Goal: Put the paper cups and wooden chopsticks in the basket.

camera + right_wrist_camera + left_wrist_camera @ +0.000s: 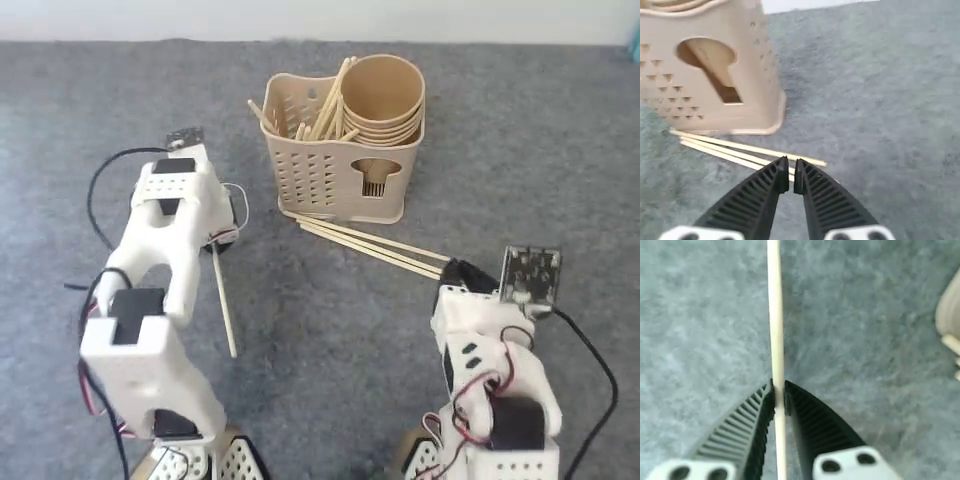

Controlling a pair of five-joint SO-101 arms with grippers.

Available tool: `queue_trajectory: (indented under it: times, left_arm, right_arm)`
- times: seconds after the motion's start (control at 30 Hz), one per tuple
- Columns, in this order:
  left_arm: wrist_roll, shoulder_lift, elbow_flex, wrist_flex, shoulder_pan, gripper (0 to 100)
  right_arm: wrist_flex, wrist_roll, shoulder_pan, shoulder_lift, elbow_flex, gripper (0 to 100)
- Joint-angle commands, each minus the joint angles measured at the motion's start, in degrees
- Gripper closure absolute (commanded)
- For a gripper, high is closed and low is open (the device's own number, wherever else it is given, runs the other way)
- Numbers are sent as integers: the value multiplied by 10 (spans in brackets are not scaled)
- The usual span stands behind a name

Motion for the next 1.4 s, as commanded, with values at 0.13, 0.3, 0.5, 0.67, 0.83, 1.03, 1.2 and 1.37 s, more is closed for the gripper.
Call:
queue_trajectory:
  times: [0.13, 0.3, 0.5, 0.67, 0.83, 1.03, 1.2, 1.37]
  left_arm:
    - [-12, -185, 59, -19, -3, 990]
    - [-36, -281, 67, -22, -4, 990]
    - [-37, -393, 66, -21, -2, 990]
    - [-33, -457, 111, -34, -2, 990]
    - [33, -540, 246, -138, -14, 990]
    - [41, -692, 426, -282, -27, 990]
    - [41, -777, 496, -337, -25, 990]
    - [41, -753, 496, -345, -24, 990]
  right_arm:
    - [-18, 40, 18, 335, -148, 968]
    - [-95, 41, 46, 491, -170, 966]
    - [-138, 125, 67, 578, -190, 965]
    - [-144, 276, 68, 659, -236, 942]
    - [-174, 446, 54, 743, -260, 872]
    - [-225, 495, 52, 824, -295, 851]
    - [-253, 411, 14, 873, -313, 851]
    - [-276, 394, -19, 923, -333, 851]
